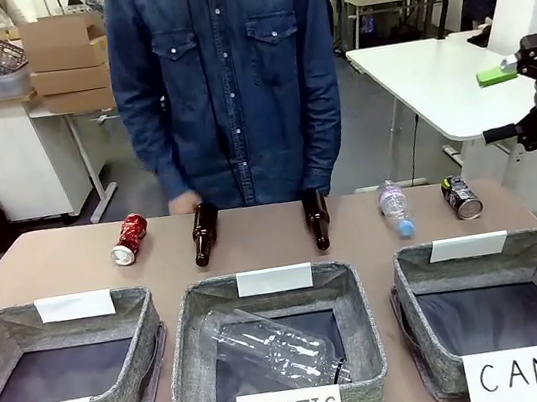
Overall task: Sort the can waste into the basket.
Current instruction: Pick up the can waste from the table and place it in the right Fabric basket.
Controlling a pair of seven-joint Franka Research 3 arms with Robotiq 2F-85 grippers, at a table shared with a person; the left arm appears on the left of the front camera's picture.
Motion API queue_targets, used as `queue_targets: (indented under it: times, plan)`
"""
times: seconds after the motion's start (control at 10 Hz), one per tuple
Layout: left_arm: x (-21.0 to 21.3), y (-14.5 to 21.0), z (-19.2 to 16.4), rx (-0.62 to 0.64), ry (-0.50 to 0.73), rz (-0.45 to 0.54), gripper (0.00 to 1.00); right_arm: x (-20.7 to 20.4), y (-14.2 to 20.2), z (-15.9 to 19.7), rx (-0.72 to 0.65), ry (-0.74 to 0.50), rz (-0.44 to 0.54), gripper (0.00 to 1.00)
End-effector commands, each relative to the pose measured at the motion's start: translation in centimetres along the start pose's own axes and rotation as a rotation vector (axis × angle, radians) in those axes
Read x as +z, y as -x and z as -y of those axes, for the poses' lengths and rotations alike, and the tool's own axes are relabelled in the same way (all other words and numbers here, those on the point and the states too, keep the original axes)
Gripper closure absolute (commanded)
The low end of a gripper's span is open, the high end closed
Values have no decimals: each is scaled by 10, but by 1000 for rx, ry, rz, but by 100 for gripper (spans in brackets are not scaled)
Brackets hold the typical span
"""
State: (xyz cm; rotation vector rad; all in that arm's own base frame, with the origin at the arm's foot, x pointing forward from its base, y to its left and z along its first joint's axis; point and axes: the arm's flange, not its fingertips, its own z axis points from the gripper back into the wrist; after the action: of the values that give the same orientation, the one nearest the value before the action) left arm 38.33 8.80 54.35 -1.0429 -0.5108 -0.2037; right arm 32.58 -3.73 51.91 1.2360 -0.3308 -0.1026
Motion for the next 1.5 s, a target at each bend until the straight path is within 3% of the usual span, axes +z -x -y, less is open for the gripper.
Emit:
queue_targets:
  times: [0.0,0.2,0.5,0.7,0.8,0.9,1.0,1.1,1.2,1.3,1.4]
  plan:
    - [-5,0,10,8,-86,-8,0,-3,-3,0,26,-22,6,0]
    - [-50,-18,4,2,-220,-110,0,-3,-3,0,26,-22,6,0]
    - [-109,-49,-25,-49,-575,-225,0,-3,-3,0,26,-22,6,0]
    - [-146,-53,-61,-58,-672,-308,0,-3,-3,0,26,-22,6,0]
    - [-165,-53,-75,-80,-695,-291,0,-3,-3,0,26,-22,6,0]
    - [-176,-54,-66,-22,-534,-258,0,-3,-3,0,26,-22,6,0]
    - [-160,-43,-71,-97,-672,-287,0,-3,-3,0,26,-22,6,0]
    - [-160,-43,-71,-97,-672,-287,0,-3,-3,0,26,-22,6,0]
    - [-180,-43,-81,-73,-645,-302,0,-3,-3,0,26,-22,6,0]
    - [-204,-52,-97,7,-824,-302,0,-3,-3,0,26,-22,6,0]
    - [-227,-55,-116,32,-860,-370,0,-3,-3,0,26,-22,6,0]
